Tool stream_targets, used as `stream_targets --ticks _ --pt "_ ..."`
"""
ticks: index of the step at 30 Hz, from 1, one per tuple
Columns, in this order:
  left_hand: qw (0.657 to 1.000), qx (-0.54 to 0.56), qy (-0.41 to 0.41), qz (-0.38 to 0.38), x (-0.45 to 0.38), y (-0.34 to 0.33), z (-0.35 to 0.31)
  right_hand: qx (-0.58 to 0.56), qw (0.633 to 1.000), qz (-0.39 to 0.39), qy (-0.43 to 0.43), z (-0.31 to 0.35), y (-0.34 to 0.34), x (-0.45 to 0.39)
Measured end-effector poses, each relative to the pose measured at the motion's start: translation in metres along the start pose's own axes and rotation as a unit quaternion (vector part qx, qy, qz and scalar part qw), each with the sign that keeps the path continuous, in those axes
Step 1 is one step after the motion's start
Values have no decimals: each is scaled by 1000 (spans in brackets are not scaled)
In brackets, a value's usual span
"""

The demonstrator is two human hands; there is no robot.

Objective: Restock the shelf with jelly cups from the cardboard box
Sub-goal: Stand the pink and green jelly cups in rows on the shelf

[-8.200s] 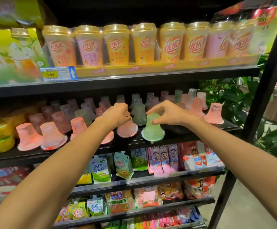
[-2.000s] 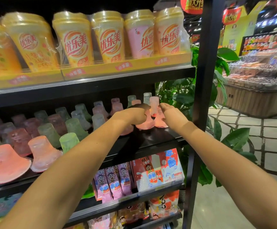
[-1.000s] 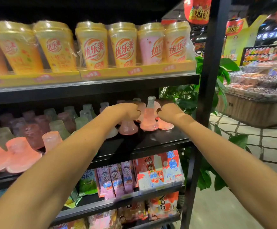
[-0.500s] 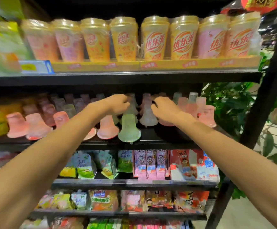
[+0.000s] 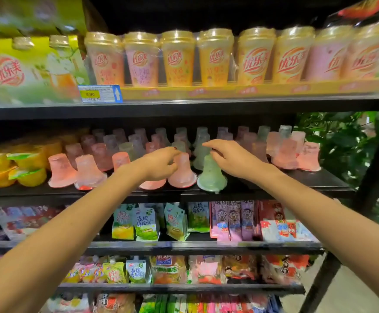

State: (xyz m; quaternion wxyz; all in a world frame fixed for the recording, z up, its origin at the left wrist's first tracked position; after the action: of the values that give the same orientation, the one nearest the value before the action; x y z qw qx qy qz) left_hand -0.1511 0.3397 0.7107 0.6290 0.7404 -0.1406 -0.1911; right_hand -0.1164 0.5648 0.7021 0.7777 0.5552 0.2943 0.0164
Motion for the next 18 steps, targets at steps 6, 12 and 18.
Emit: stream_targets --ticks 6,12,18 --pt "998 25 -49 9 4 -17 3 75 997 8 -19 -2 -19 16" --pt "996 61 -68 -24 5 -27 4 108 994 6 -22 1 -36 28" --pt "993 85 -74 -40 4 -32 7 111 993 -16 -37 0 -45 28"
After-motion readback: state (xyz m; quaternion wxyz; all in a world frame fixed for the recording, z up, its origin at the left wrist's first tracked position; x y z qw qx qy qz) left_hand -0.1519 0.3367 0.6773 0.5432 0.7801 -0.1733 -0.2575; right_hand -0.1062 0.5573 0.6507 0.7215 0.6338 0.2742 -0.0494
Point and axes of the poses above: each hand's wrist, its own x-axis away from the middle knuckle, its own y-axis out of the back of the hand, z = x × y, the point moved 1 cm from there along -x, towards the middle knuckle, and after that the axes turned 5 degrees about y, right-handed, at the moved point
